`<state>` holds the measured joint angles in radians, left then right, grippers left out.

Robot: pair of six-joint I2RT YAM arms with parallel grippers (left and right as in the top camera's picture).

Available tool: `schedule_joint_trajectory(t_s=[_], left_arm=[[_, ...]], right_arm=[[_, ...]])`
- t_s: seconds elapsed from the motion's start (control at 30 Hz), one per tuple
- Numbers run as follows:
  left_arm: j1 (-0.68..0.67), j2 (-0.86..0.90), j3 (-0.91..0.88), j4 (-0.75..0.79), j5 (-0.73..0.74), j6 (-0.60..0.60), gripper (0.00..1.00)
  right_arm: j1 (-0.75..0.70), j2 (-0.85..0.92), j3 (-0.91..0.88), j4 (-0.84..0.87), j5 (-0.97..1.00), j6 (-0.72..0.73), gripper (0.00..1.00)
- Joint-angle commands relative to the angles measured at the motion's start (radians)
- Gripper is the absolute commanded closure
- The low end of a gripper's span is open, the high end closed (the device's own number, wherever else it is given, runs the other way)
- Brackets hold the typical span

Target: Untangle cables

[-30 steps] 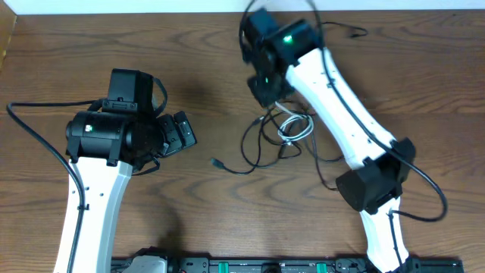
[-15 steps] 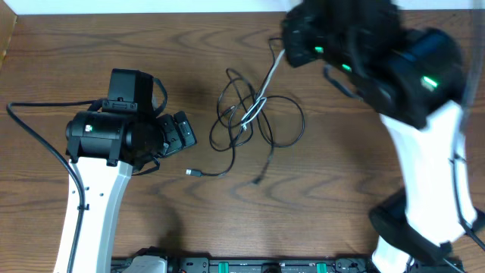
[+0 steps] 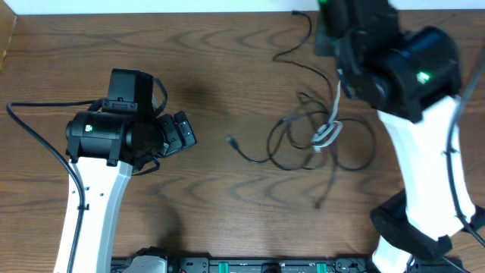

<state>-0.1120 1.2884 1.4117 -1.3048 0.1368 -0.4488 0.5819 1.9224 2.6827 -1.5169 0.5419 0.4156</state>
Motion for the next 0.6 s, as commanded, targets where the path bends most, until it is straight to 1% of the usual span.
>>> schedule_joint_trajectory(t_s=[0.0,0.03,0.07,0.1,0.23,0.33,0.43,0.47,0.5,0.53,0.57], left_arm=[[0.005,0.000,0.006,-0.004,0.005,-0.005,0.02],[0.005,0.000,0.006,-0.004,0.006,-0.005,0.02],[0.005,0.000,0.006,-0.004,0.005,-0.005,0.02],[0.005,0.000,0.006,-0.004,0.005,-0.005,0.02],[0.005,0.000,0.006,-0.004,0.005,-0.005,0.02],[0.005,0.000,0.006,-0.004,0.006,-0.005,0.02],[0.005,0.000,0.006,-0.004,0.005,-0.005,0.02],[0.005,0.000,0.006,-0.004,0.005,-0.005,0.02],[0.005,0.000,0.006,-0.003,0.005,-0.005,0.02],[0.005,0.000,0.006,-0.004,0.005,-0.005,0.02],[0.005,0.000,0.006,-0.003,0.005,-0.005,0.02]], right_arm=[[0.002,0.025,-0.056,0.022,-0.343,-0.047,0.99],[0.002,0.035,-0.082,0.039,-0.487,-0.124,0.99],[0.002,0.043,-0.097,0.046,-0.547,-0.168,0.99],[0.003,0.053,-0.108,0.050,-0.565,-0.190,0.99],[0.002,0.083,-0.151,0.054,-0.550,-0.188,0.99],[0.006,0.102,-0.189,0.055,-0.619,-0.189,0.99],[0.013,0.112,-0.232,0.059,-0.687,-0.224,0.99],[0.015,0.115,-0.243,0.060,-0.684,-0.227,0.94],[0.016,0.119,-0.253,0.061,-0.680,-0.239,0.76],[0.016,0.125,-0.264,0.061,-0.676,-0.246,0.56],[0.016,0.127,-0.273,0.062,-0.671,-0.246,0.39]])
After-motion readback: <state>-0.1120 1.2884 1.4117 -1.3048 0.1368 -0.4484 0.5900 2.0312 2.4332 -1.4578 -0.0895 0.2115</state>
